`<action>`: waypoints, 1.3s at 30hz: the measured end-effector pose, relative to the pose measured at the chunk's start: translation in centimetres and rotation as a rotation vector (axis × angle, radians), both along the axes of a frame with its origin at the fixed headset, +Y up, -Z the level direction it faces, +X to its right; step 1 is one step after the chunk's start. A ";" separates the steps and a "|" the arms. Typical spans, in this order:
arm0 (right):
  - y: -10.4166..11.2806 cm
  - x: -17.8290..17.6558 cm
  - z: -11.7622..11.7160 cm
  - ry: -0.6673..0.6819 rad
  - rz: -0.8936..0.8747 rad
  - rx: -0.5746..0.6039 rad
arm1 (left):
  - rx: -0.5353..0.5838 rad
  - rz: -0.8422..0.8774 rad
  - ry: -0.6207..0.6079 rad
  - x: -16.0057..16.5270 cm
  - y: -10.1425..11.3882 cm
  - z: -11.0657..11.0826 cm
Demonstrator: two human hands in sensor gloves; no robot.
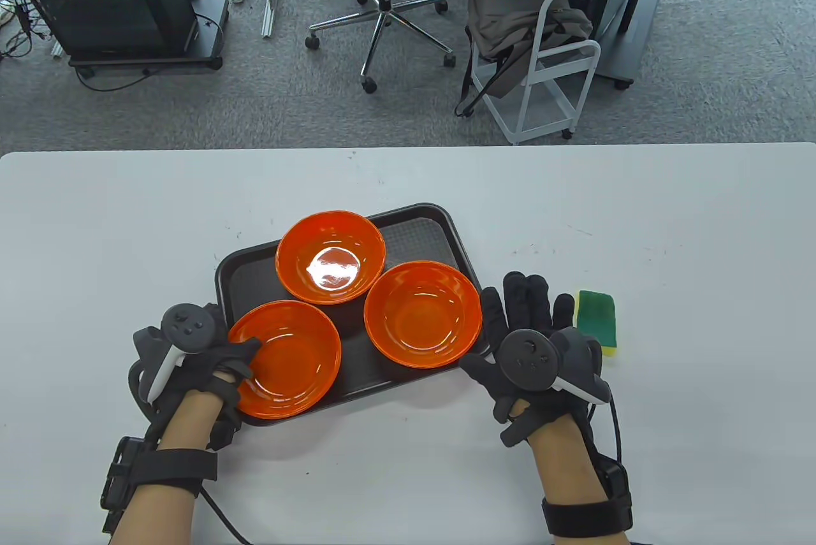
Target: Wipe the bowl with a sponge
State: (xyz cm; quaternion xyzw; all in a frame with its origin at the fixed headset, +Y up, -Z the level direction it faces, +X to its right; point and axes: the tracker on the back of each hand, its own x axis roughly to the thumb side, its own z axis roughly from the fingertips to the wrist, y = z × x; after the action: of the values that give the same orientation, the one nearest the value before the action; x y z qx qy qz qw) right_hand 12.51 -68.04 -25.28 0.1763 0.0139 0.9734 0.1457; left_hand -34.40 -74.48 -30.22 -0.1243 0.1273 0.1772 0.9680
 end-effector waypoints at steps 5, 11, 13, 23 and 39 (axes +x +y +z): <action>0.0 0.0 0.1 -0.003 -0.005 0.004 | -0.012 -0.017 0.016 -0.4 -0.6 -0.1; 0.2 0.3 0.1 -0.011 -0.021 0.010 | -0.009 0.000 0.022 -0.7 -0.7 -0.1; 0.1 0.3 0.1 -0.013 -0.024 0.008 | -0.002 0.010 0.012 -0.8 -0.7 -0.1; 0.1 0.5 0.2 -0.019 -0.033 -0.003 | 0.004 0.174 0.049 -2.1 0.1 0.1; -0.4 1.7 -0.2 -0.068 -0.043 -0.028 | 0.229 0.331 -0.086 -1.0 6.5 3.4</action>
State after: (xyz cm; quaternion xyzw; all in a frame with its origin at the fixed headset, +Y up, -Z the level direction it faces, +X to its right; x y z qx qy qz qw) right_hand 14.24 -68.43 -25.50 0.1414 0.0189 0.9751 0.1697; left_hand -35.37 -67.94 -26.83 -0.0401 0.0427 0.3418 0.9380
